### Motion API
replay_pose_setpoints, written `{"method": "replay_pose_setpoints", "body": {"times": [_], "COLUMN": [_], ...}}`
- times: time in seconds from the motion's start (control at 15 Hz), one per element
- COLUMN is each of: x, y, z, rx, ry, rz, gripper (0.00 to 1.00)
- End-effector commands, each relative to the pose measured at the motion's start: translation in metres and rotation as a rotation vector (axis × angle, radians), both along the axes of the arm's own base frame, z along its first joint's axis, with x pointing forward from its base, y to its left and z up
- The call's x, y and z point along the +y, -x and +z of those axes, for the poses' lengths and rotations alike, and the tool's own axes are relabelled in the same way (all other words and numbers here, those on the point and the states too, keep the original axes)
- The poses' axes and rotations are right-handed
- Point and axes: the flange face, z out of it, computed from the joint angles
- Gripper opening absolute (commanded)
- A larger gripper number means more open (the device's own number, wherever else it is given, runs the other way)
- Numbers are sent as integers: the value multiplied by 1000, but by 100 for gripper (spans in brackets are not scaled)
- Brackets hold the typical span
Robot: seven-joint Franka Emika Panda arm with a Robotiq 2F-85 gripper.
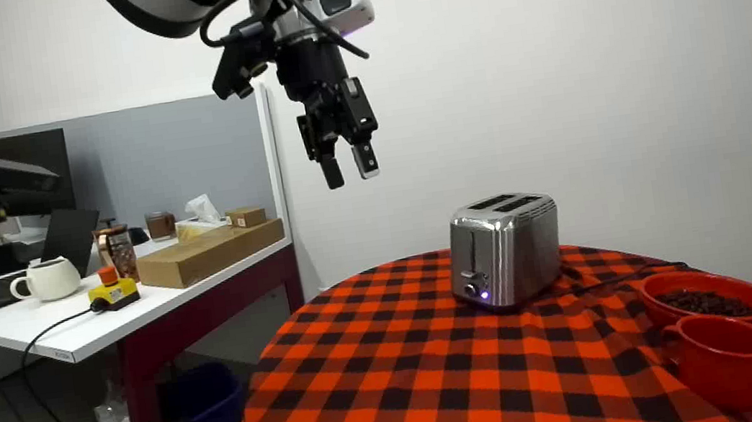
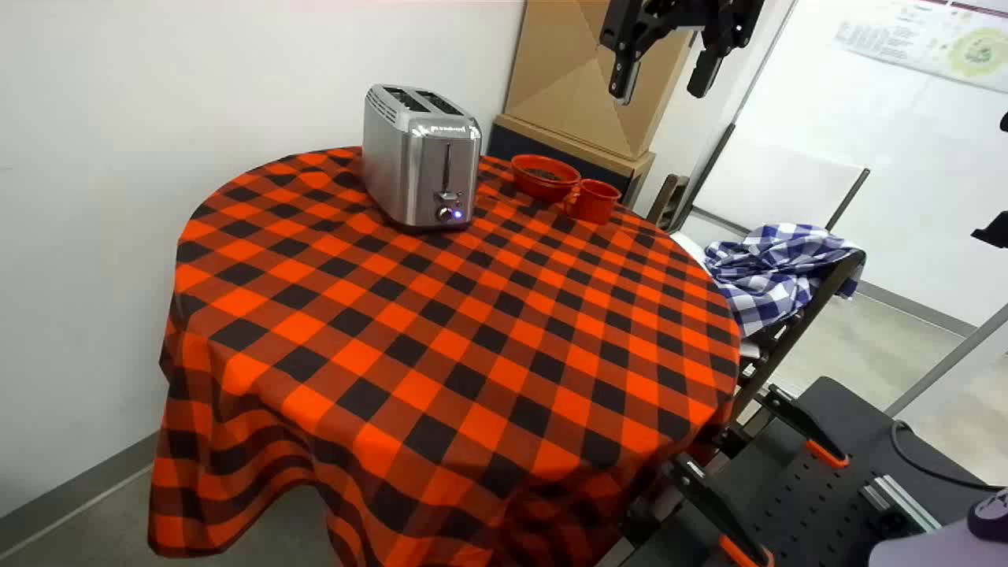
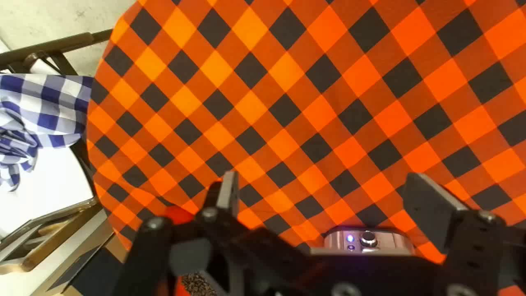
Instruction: Turn off the toaster
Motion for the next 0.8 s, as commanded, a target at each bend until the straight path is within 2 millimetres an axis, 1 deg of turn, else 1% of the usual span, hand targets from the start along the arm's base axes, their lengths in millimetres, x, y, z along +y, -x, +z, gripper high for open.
{"method": "replay_pose_setpoints", "body": {"times": [0.0, 0.13, 0.4, 0.47, 0.53, 0.67, 0.73], "x": [0, -9, -37, -47, -53, -66, -70], "y": [0, -12, -48, -63, -73, -100, -115], "z": [1, -2, -21, -30, -36, -55, -69], "rx": [1, 28, 136, 164, 180, 199, 200], "ry": [0, 9, 40, 52, 63, 96, 113], "rz": [0, 29, 122, 150, 168, 203, 220], "gripper": [100, 100, 100, 100, 100, 100, 100]}}
